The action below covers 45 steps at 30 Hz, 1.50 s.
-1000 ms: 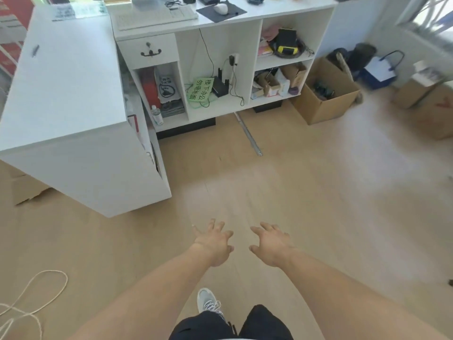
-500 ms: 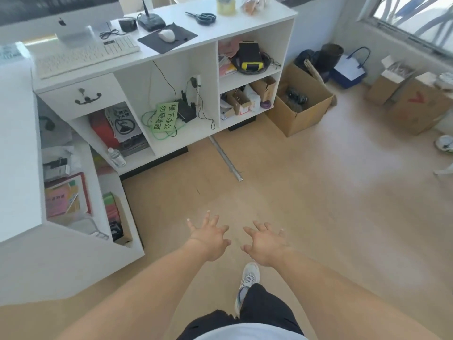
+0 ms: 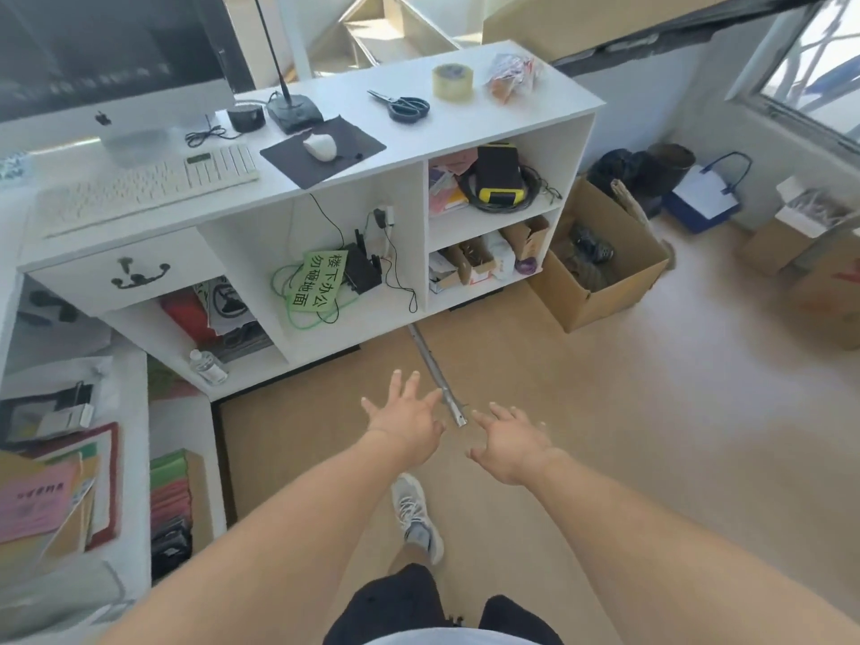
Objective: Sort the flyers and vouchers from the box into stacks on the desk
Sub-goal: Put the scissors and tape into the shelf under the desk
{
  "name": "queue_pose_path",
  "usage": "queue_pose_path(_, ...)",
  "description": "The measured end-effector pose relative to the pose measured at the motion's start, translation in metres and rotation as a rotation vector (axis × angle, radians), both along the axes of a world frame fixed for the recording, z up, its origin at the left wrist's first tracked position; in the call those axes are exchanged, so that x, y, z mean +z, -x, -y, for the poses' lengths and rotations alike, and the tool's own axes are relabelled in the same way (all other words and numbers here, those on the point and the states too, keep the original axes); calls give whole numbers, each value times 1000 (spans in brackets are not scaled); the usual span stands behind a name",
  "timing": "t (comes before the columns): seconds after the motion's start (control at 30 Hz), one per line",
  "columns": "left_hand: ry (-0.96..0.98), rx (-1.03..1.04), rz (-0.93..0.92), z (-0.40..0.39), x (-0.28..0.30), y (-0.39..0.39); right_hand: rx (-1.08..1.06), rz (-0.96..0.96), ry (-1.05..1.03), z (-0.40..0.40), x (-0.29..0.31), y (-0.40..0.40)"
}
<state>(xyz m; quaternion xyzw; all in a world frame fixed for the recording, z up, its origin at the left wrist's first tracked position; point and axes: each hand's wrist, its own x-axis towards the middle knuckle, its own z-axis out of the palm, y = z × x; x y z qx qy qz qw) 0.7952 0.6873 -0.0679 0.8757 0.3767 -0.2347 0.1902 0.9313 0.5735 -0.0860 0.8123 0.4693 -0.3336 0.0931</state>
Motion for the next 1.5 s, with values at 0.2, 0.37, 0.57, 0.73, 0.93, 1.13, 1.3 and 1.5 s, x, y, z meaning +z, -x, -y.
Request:
queue_pose_path(0.2, 17, 99, 109, -135, -1, -68, -34, 9, -21, -132, 10, -73)
queue_pose_path(0.37, 56, 138, 138, -227, -3, -118, -54, 17, -75, -222, 23, -122)
queue_pose_path(0.57, 56, 165, 201, -312, 3, -171, -68, 5, -103, -305, 21, -181)
queue_pose_path(0.73, -42, 179, 278, -373, 8, -227, -11, -14, -251, -382, 24, -242)
queue_pose_path(0.93, -127, 263, 328, -436, 21, -302, 129, -53, -554, -467, 50, -315)
queue_pose_path(1.13, -167, 429, 330, -483, 26, -342, 207, -30, -618, -550, 71, -381)
queue_pose_path(1.3, -151, 560, 393, -525, 27, -348, 152, -74, -533, -610, 75, -395)
queue_pose_path(1.5, -119, 576, 433, -580, 19, -357, 154, -171, -593, -675, 69, -379)
